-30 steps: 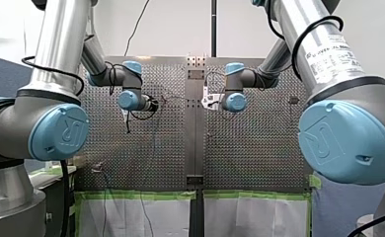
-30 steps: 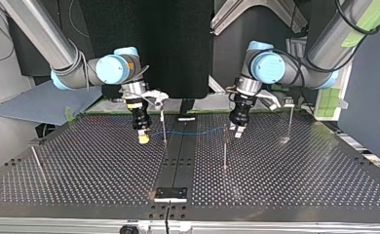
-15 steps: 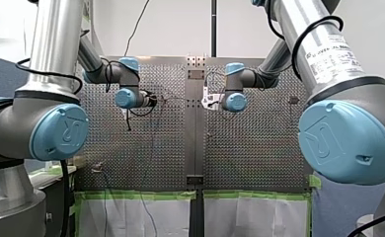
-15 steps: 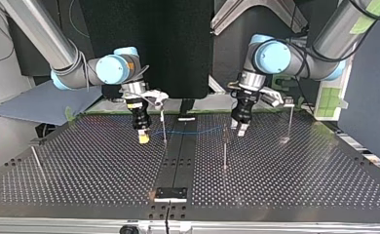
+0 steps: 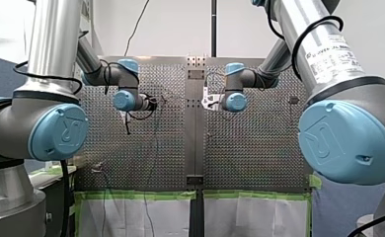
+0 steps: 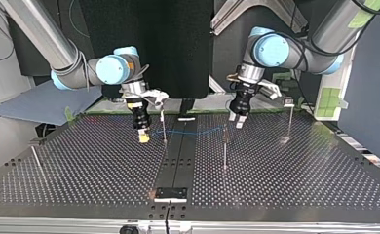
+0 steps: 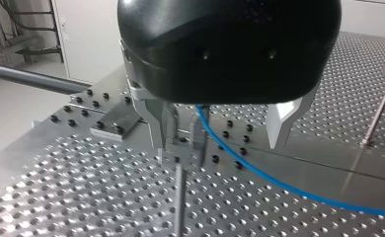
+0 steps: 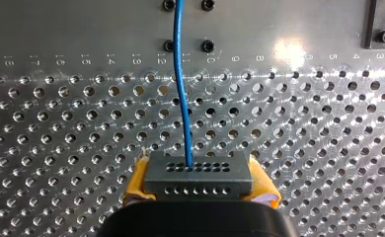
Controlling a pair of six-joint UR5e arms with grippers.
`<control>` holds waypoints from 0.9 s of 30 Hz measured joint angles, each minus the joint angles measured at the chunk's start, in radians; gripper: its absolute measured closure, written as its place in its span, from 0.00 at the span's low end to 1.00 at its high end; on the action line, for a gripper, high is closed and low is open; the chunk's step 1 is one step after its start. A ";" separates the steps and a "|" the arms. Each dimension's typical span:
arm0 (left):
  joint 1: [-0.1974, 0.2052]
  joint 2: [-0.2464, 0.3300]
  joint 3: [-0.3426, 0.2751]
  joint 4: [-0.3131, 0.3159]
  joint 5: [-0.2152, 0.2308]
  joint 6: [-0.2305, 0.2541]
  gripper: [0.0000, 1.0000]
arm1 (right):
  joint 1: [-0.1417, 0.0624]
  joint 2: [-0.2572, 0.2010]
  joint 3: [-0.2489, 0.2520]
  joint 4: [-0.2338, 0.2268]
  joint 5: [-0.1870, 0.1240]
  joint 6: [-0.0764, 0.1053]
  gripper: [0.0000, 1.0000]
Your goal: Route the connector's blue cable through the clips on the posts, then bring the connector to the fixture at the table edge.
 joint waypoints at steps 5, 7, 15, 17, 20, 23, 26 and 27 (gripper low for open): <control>-0.001 0.034 0.000 -0.013 -0.006 0.000 0.00 | 0.000 0.000 0.000 0.001 0.000 0.000 1.00; -0.001 0.044 0.000 -0.018 -0.011 0.001 0.00 | 0.000 0.000 0.000 0.001 0.000 0.001 1.00; -0.004 0.052 0.000 -0.027 -0.019 0.032 0.00 | 0.000 0.000 0.000 0.001 0.000 0.000 1.00; -0.005 0.051 0.000 -0.029 -0.019 0.040 0.00 | 0.001 0.000 0.000 0.001 0.000 0.001 1.00; -0.008 0.051 0.000 -0.032 -0.020 0.054 0.00 | 0.001 0.000 0.000 0.001 0.000 0.001 1.00; -0.012 0.051 0.000 -0.034 -0.020 0.068 0.00 | 0.001 0.000 0.000 0.001 0.000 0.001 1.00; -0.016 0.051 0.000 -0.035 -0.020 0.082 0.00 | 0.001 0.000 0.000 0.001 0.000 0.001 1.00; -0.017 0.051 0.000 -0.035 -0.020 0.087 0.00 | 0.001 0.000 0.000 0.001 0.000 0.001 1.00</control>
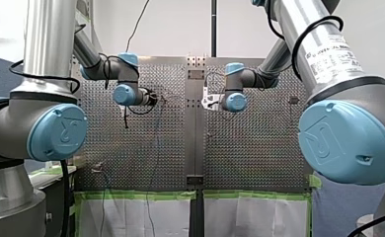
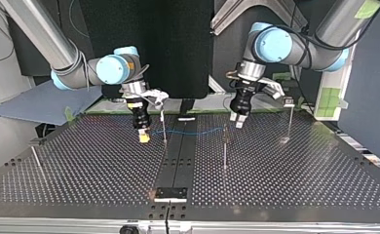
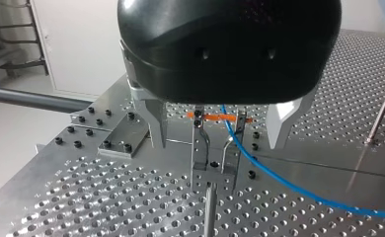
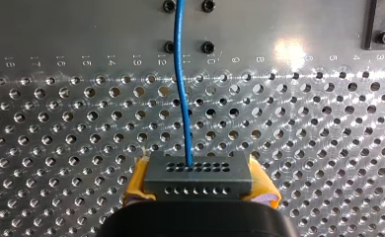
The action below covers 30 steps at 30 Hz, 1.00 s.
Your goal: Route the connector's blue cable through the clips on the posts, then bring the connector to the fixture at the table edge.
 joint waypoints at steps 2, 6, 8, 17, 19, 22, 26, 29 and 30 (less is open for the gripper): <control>-0.003 0.000 0.000 0.000 0.000 0.011 0.00 | 0.000 0.000 0.000 0.000 -0.001 0.000 1.00; -0.008 0.000 0.000 -0.003 0.000 0.025 0.00 | -0.001 0.000 0.000 0.000 -0.003 0.001 1.00; -0.011 0.000 0.000 -0.004 0.000 0.028 0.00 | -0.001 0.000 0.000 -0.001 -0.006 0.002 1.00; -0.020 0.000 0.000 -0.005 0.000 0.033 0.00 | -0.001 0.000 0.000 0.000 -0.019 0.004 1.00; -0.022 0.000 0.001 -0.005 0.000 0.032 0.00 | -0.001 0.000 0.001 0.002 -0.020 0.005 1.00; -0.023 0.000 0.001 -0.006 -0.001 0.031 0.00 | -0.001 0.000 0.001 0.005 -0.021 0.005 1.00; -0.024 0.000 0.000 -0.009 -0.001 0.031 0.00 | -0.001 0.000 0.001 0.008 -0.021 0.004 1.00; -0.025 0.000 0.000 -0.012 -0.002 0.031 0.00 | -0.001 0.000 0.001 0.011 -0.021 0.004 1.00; -0.025 0.000 0.000 -0.013 -0.002 0.031 0.00 | -0.001 0.000 0.001 0.012 -0.021 0.004 1.00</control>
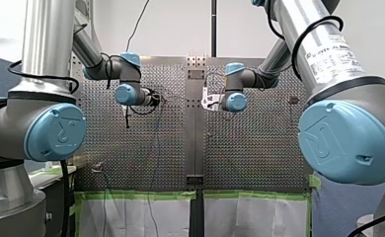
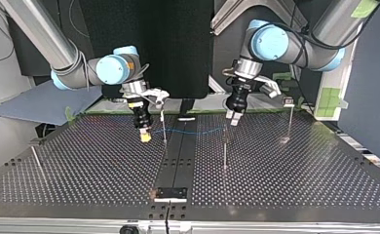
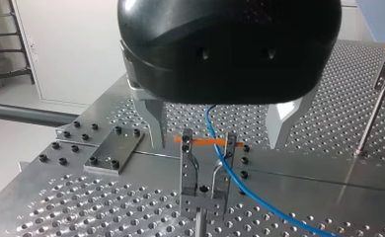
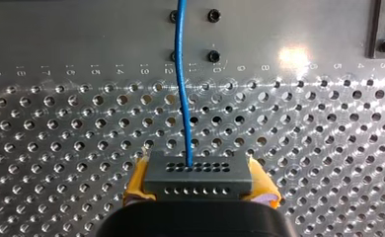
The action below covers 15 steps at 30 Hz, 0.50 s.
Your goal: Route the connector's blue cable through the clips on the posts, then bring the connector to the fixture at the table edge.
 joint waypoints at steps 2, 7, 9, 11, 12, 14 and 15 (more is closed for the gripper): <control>-0.001 0.000 0.000 -0.001 0.000 0.000 0.00 | 0.000 0.000 0.000 0.001 0.000 0.000 1.00; -0.003 0.000 0.000 -0.001 0.000 0.000 0.00 | 0.000 0.000 0.000 0.008 0.000 0.000 1.00; -0.006 0.000 0.001 -0.001 0.000 0.000 0.00 | 0.000 0.000 0.000 0.013 -0.001 -0.001 1.00; -0.012 0.000 0.001 -0.001 0.000 0.001 0.00 | 0.000 0.000 0.000 0.015 -0.001 -0.001 1.00; -0.016 0.000 0.001 -0.001 -0.001 0.001 0.00 | 0.000 0.000 0.000 0.016 -0.001 -0.001 1.00; -0.025 0.000 0.001 -0.001 -0.006 0.000 0.00 | 0.000 0.000 0.000 0.016 -0.001 -0.001 1.00; -0.030 0.000 0.001 -0.001 -0.010 0.001 0.00 | 0.000 0.000 0.000 0.016 -0.001 -0.001 1.00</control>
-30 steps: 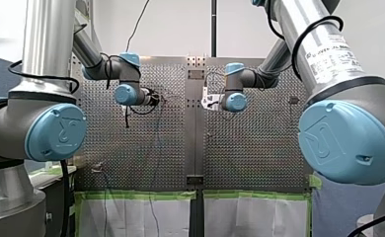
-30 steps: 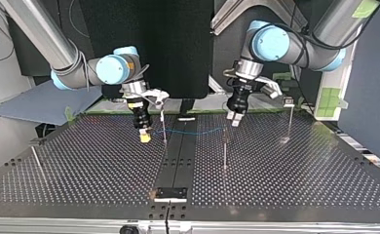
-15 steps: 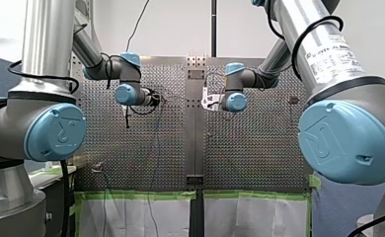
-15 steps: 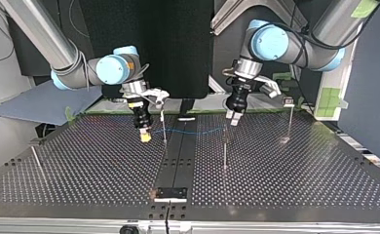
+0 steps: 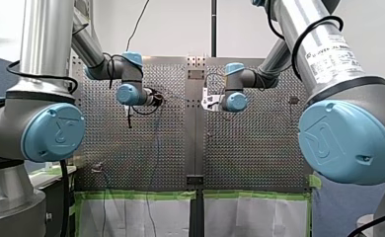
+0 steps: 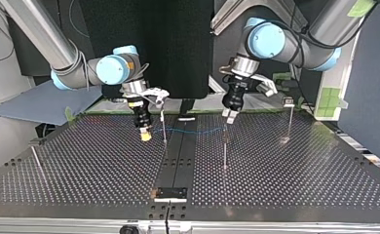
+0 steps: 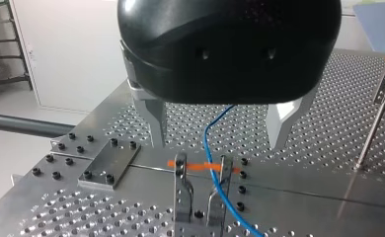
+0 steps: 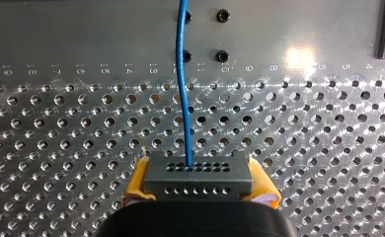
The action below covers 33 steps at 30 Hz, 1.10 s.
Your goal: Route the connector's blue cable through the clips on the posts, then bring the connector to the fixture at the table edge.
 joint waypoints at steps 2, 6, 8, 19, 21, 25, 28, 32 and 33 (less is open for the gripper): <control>-0.014 0.000 0.003 0.001 -0.014 0.002 0.00 | 0.000 0.000 0.000 0.000 0.000 0.000 1.00; -0.047 -0.003 0.024 0.001 -0.047 0.004 0.00 | 0.000 0.001 0.000 0.000 0.000 0.000 1.00; -0.064 -0.004 0.039 -0.001 -0.065 0.005 0.00 | 0.000 0.001 0.000 0.000 0.000 -0.001 1.00; -0.158 -0.060 0.116 -0.054 -0.158 0.041 0.00 | 0.000 0.002 0.000 0.004 0.000 -0.001 1.00; -0.173 -0.075 0.123 -0.053 -0.173 0.047 0.00 | 0.000 0.003 0.000 0.003 0.000 -0.001 1.00; -0.206 -0.108 0.135 -0.043 -0.207 0.053 0.00 | 0.000 0.003 0.000 0.003 0.000 -0.003 1.00; -0.223 -0.124 0.148 -0.038 -0.236 0.057 0.00 | 0.000 0.004 0.000 0.002 0.000 -0.003 1.00; -0.228 -0.131 0.162 -0.036 -0.270 0.069 0.00 | 0.001 0.005 0.000 0.001 0.000 -0.003 1.00; -0.227 -0.132 0.165 -0.036 -0.278 0.072 0.00 | 0.001 0.005 0.000 0.001 0.000 -0.003 1.00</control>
